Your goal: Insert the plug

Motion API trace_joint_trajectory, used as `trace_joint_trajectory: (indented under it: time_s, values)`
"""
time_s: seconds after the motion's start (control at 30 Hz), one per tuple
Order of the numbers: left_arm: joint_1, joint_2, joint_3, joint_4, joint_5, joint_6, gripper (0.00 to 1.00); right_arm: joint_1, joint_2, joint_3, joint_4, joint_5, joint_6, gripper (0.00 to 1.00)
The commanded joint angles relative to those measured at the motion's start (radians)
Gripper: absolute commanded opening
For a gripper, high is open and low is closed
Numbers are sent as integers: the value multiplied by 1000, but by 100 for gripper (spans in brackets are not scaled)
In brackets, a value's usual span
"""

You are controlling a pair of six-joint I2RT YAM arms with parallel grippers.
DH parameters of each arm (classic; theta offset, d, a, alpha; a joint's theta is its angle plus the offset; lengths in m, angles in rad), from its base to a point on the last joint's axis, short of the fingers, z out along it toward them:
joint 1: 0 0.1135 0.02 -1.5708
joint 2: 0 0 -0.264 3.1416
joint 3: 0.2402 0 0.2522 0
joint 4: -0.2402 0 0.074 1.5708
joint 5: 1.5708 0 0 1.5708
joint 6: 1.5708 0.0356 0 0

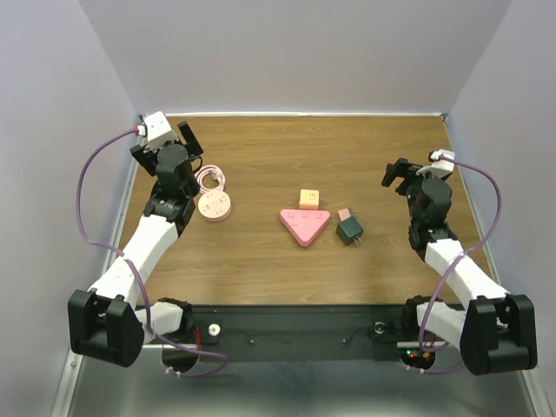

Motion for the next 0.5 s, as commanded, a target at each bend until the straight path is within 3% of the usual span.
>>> trace_joint_trajectory:
  time_s: [0.0, 0.23, 0.47]
  values:
    - [-8, -28, 5, 29, -44, -2, 98, 4, -2, 47, 4, 27, -2, 100]
    - [-15, -21, 3, 34, -8, 15, 98, 4, 10, 64, -22, 27, 1, 100]
    - [-88, 54, 46, 38, 207, 80, 96, 4, 46, 84, -36, -12, 19, 100]
